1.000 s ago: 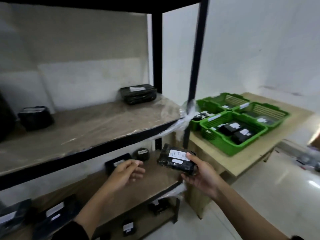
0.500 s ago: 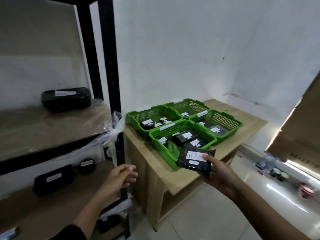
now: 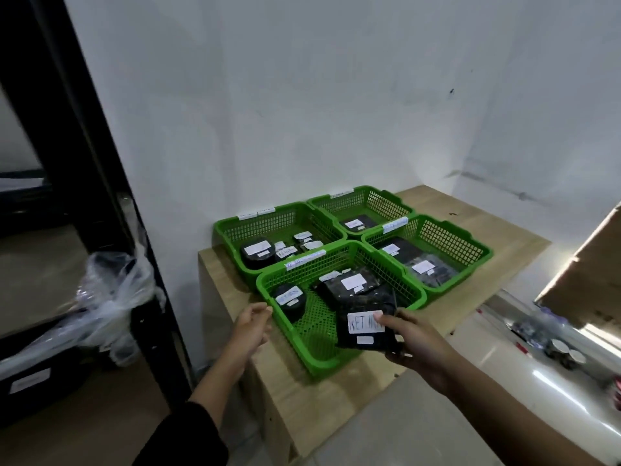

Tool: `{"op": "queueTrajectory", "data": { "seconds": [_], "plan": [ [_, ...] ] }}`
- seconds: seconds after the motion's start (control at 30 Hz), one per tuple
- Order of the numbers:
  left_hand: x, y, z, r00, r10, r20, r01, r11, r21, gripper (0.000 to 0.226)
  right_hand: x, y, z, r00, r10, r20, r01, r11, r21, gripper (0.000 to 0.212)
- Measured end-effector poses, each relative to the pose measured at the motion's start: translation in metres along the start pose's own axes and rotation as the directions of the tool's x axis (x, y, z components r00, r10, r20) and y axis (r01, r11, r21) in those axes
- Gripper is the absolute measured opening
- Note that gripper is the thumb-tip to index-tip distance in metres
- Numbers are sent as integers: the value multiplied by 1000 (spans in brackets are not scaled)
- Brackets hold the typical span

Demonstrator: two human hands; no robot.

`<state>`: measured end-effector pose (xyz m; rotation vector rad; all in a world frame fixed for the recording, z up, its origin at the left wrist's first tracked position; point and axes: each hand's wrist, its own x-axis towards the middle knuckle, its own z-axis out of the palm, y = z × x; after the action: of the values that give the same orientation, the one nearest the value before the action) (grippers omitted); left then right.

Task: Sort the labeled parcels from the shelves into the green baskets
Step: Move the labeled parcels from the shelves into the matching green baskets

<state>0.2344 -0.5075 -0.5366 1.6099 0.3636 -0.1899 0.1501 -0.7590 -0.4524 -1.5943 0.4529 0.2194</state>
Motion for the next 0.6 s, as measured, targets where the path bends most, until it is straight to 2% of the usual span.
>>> {"op": "queueTrajectory", "data": {
  "seconds": [0.07,0.2,0.33,0.47,0.53,0.6],
  "plan": [
    [20,2,30,994,23,-105,-8,989,148,37,23,-9,-6,999,-1,36,4,997,-71,20],
    [40,-5,78,938,132,-321,3,921,389,53,69,-18,-6,994,42,102,-25,985,-168,19],
    [47,-19,85,861,197,-468,-31,940,340,53,112,-8,4,985,30,172,36,928,-370,23],
    [48,-24,84,834,220,-506,-79,955,285,46,143,0,25,968,2,250,176,704,-688,42],
    [47,-24,86,815,221,-536,-71,956,286,43,155,0,39,942,30,335,242,630,-738,44],
    [47,-23,86,803,233,-548,-77,953,293,43,166,1,51,918,66,390,268,622,-736,36]
  ]
}}
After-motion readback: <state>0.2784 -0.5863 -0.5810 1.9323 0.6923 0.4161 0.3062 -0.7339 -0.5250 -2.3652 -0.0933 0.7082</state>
